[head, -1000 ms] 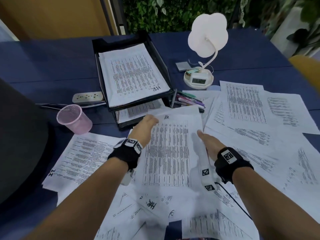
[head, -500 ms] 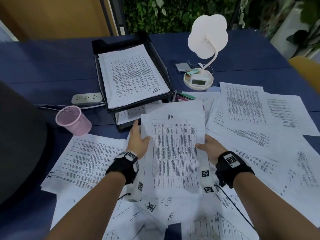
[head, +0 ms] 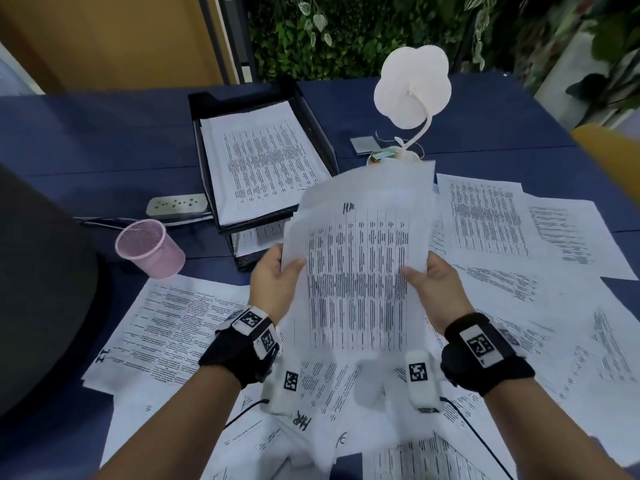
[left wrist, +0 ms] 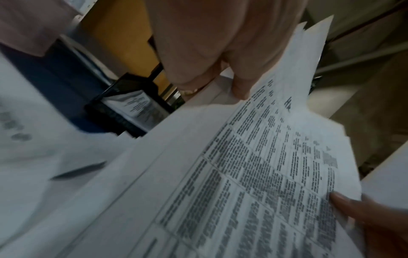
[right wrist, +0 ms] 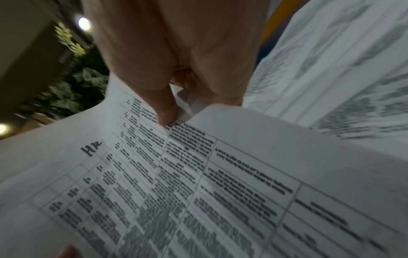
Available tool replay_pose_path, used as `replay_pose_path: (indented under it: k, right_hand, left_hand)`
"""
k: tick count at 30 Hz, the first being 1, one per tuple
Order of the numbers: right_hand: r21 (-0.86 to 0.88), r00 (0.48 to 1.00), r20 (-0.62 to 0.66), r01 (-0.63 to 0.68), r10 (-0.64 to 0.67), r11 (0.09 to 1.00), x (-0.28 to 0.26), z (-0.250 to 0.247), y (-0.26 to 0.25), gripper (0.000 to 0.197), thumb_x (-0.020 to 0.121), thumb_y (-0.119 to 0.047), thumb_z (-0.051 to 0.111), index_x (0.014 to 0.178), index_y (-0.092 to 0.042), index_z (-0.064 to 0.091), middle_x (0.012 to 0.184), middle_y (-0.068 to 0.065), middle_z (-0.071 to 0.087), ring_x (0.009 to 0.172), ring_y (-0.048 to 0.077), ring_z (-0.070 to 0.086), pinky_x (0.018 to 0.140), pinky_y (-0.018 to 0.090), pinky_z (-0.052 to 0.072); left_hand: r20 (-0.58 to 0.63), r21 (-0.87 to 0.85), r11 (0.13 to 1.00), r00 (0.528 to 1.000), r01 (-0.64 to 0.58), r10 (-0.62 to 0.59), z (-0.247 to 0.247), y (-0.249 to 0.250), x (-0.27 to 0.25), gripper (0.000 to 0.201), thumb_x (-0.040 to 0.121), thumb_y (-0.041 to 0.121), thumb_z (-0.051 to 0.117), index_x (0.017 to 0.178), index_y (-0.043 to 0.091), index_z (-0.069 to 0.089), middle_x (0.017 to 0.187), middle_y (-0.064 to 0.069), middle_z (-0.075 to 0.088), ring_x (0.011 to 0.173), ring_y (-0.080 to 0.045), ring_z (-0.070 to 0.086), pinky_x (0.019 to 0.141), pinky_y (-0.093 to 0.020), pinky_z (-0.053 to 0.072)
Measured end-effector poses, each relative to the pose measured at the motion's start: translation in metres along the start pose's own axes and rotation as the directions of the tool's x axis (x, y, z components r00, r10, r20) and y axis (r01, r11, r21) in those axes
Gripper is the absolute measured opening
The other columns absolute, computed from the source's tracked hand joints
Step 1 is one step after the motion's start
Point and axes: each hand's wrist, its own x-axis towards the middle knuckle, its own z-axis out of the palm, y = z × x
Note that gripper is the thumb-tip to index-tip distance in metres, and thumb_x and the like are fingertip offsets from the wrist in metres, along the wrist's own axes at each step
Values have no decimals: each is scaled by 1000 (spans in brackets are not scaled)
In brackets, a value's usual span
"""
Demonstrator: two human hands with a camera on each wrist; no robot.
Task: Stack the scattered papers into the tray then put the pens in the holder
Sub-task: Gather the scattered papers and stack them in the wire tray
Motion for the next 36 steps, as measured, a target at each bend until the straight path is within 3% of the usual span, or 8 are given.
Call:
replay_pose_path:
  k: [4,10,15,21,24,29,33,36]
  right_hand:
    - [112,983,-68,179,-172,977,-7,8,-37,24,91,2,55,107,-15,61,98,-11,68,83,-8,65,73,8,50]
    - [144,948,-136,305,-286,941,-6,26,-50,31,93,-3,54,121,-16,50,108,-8,65,95,-2,64,85,16,52]
    - [125,963,-143,245,-227,962,1,22,-35,31,89,3,56,98,-26,50,99,-7,63,93,6,62,86,28,48]
    - [129,996,-39,85,-81,988,11,25,-27,42,87,6,54,125,-10,48,106,-3,64,99,13,61,94,34,47]
    - [125,997,-56,68,-61,990,13,31,-26,39,88,6,52,123,-9,46,96,-9,60,87,0,57,84,21,46]
    - [94,997,-73,40,-33,995,19,30,-19,47,88,9,48,131,-10,45,114,-1,64,105,13,60,99,36,46]
    - [76,996,-80,48,-41,996,24,33,-15,51,90,10,44,134,-14,41,120,0,61,111,16,58,99,34,44]
    - [11,999,-34,-28,28,1000,27,32,-6,51,90,9,41,135,-13,37,123,-2,57,108,15,55,99,33,43]
  left_hand:
    - [-87,-107,980,983,-169,160,-2,36,6,26,94,10,55,104,34,55,100,11,67,93,-1,65,80,-23,52]
    - [-149,-117,941,943,-316,298,2,61,15,18,96,8,48,110,17,40,99,9,58,80,13,56,72,-8,44]
    - [-102,-171,967,979,-191,175,-6,46,25,21,94,8,53,106,24,45,104,10,61,90,10,60,80,-11,47]
    - [19,-240,967,997,83,-81,-10,27,33,29,86,3,59,110,16,51,107,-3,65,99,-19,61,104,-49,41]
    - [103,-214,968,988,135,-115,-2,25,29,62,77,13,67,134,13,41,131,-7,56,121,-22,52,109,-46,35]
    - [63,-182,982,997,57,-46,1,26,31,36,91,15,59,125,17,49,122,1,63,115,-12,57,106,-42,41]
    - [88,-162,984,995,70,-56,1,15,37,69,79,48,65,137,23,39,144,-3,46,135,-17,40,112,-44,33]
    - [101,-74,990,989,118,-110,0,13,33,54,87,33,64,133,13,44,134,-3,56,123,-16,51,108,-42,38]
